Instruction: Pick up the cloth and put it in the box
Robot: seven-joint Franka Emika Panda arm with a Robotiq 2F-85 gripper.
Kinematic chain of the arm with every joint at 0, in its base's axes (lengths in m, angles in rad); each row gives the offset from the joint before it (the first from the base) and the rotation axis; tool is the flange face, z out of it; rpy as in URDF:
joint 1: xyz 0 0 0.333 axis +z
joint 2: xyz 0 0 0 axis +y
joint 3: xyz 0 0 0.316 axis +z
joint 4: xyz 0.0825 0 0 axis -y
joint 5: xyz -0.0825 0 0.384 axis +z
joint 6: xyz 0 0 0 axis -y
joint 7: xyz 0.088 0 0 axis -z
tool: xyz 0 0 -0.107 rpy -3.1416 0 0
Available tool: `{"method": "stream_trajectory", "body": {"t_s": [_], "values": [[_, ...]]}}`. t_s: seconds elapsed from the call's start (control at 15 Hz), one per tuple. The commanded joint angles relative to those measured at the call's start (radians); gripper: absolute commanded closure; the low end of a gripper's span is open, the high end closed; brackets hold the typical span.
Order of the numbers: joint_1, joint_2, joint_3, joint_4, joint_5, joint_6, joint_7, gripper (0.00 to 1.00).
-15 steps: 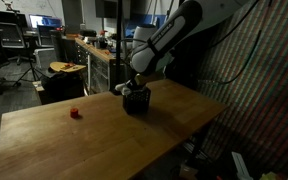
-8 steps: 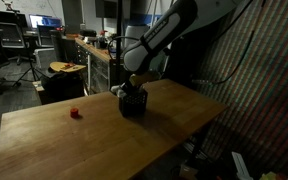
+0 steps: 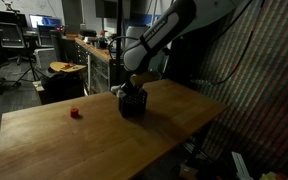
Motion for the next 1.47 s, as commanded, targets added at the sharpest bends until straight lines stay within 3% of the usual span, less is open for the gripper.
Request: {"method": "stream_trajectory", "body": {"t_s": [0.0, 0.73, 0.8, 0.87, 1.07, 1.4], "values": [[-0.015, -0.039, -0.006, -0.001, 0.011, -0.015, -0.02, 0.98], [-0.016, -0.163, -0.009, -0.019, -0.054, -0.051, 0.003, 0.99], [-0.017, -0.17, -0.002, -0.018, -0.053, -0.054, -0.003, 0.95], [-0.014, -0.173, 0.003, -0.014, -0.061, -0.054, 0.0, 0.72], [-0.005, -0.179, 0.016, -0.003, -0.08, -0.053, 0.021, 0.64], [0.011, -0.199, 0.038, 0.0, -0.094, -0.051, 0.049, 0.26]]}}
